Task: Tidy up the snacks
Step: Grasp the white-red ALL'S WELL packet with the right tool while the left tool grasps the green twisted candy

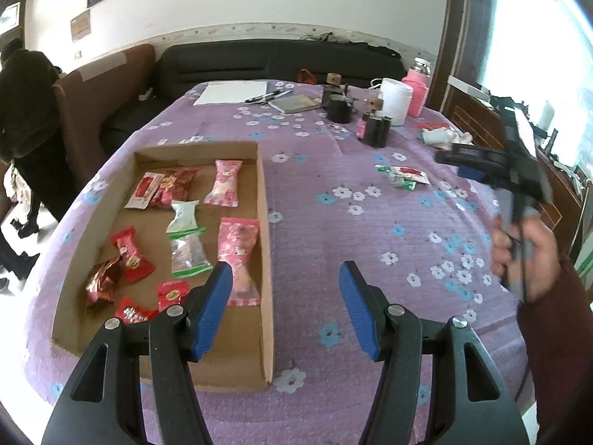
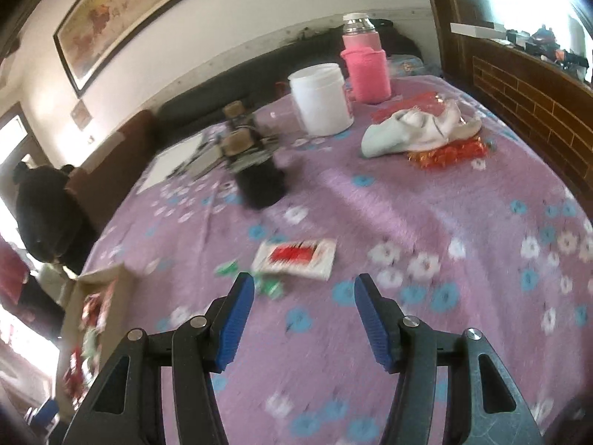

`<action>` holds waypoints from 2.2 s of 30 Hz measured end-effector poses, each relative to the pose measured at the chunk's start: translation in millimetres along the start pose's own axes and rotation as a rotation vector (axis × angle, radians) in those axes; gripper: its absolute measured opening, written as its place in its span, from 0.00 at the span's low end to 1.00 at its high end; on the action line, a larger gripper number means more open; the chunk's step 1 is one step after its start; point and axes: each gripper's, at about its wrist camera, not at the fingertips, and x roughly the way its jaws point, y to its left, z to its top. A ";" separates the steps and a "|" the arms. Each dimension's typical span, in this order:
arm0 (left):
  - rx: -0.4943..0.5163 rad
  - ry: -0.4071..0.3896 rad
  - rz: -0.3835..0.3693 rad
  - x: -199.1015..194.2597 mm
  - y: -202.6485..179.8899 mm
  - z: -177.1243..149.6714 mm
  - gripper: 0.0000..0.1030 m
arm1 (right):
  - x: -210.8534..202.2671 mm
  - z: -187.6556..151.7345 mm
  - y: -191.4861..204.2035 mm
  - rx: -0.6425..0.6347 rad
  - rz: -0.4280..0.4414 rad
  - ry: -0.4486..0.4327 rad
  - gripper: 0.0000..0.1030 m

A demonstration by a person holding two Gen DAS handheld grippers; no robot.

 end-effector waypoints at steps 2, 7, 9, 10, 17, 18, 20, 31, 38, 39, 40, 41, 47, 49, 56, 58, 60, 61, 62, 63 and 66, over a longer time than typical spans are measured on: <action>0.003 -0.002 -0.004 0.5 -1.2 2.3 0.57 | 15.3 9.0 3.9 -0.033 -0.037 0.007 0.57; 0.000 0.006 -0.010 2.9 0.1 5.8 0.57 | 59.9 23.2 13.1 -0.061 -0.006 0.082 0.57; 0.000 0.013 -0.009 5.4 1.3 6.0 0.57 | 70.8 22.5 14.2 -0.052 0.026 0.122 0.57; -0.002 0.015 -0.011 5.9 1.9 5.0 0.57 | 75.8 20.5 13.7 -0.040 0.053 0.158 0.57; -0.032 0.041 -0.054 16.4 -0.3 6.2 0.57 | 53.5 -3.8 10.8 0.006 0.275 0.281 0.58; -0.031 0.047 -0.063 17.5 -1.9 6.1 0.57 | 48.8 -4.4 11.1 -0.011 0.246 0.258 0.58; -0.028 0.060 -0.077 18.9 -4.3 5.4 0.57 | 42.1 -4.8 15.7 -0.071 0.150 0.192 0.58; -0.013 0.075 -0.066 17.0 -8.0 4.0 0.57 | 90.5 18.6 40.7 -0.192 0.025 0.153 0.63; -0.048 0.098 -0.110 25.7 -8.2 5.4 0.57 | 74.5 -0.4 30.5 -0.118 0.049 0.275 0.25; -0.047 0.103 -0.119 26.5 -9.3 4.4 0.57 | 68.8 -4.7 27.1 -0.095 0.095 0.303 0.24; -0.046 0.106 -0.125 26.8 -10.3 3.8 0.57 | 63.3 -8.2 25.1 -0.083 0.123 0.322 0.24; -0.046 0.108 -0.127 27.0 -11.0 3.9 0.57 | 57.6 -12.2 22.3 -0.067 0.145 0.344 0.24; -0.052 0.122 -0.147 28.5 -15.0 5.6 0.57 | 26.0 -32.7 15.8 -0.115 0.059 0.242 0.49; -0.053 0.132 -0.148 32.0 -17.4 9.5 0.57 | 21.9 -37.8 21.7 -0.142 0.066 0.221 0.51; -0.018 0.149 -0.144 50.9 -38.9 32.4 0.57 | 27.4 -58.5 49.8 -0.275 -0.016 0.157 0.51; -0.018 0.161 -0.159 60.7 -46.5 40.4 0.57 | 26.4 -61.2 50.2 -0.294 -0.031 0.145 0.42; -0.018 0.175 -0.169 71.1 -53.7 47.2 0.57 | 24.0 -59.2 42.8 -0.271 -0.051 0.142 0.31; -0.017 0.181 -0.169 77.1 -58.2 50.9 0.57 | 23.6 -57.1 37.5 -0.241 -0.032 0.148 0.30; -0.014 0.182 -0.174 84.0 -63.3 55.1 0.57 | 21.9 -55.2 31.1 -0.211 -0.025 0.153 0.30; -0.013 0.183 -0.178 90.3 -67.6 58.7 0.57 | 21.2 -53.9 26.6 -0.195 -0.033 0.154 0.29; -0.015 0.201 -0.183 115.6 -80.8 69.7 0.57 | 18.3 -49.2 8.6 -0.135 -0.046 0.154 0.29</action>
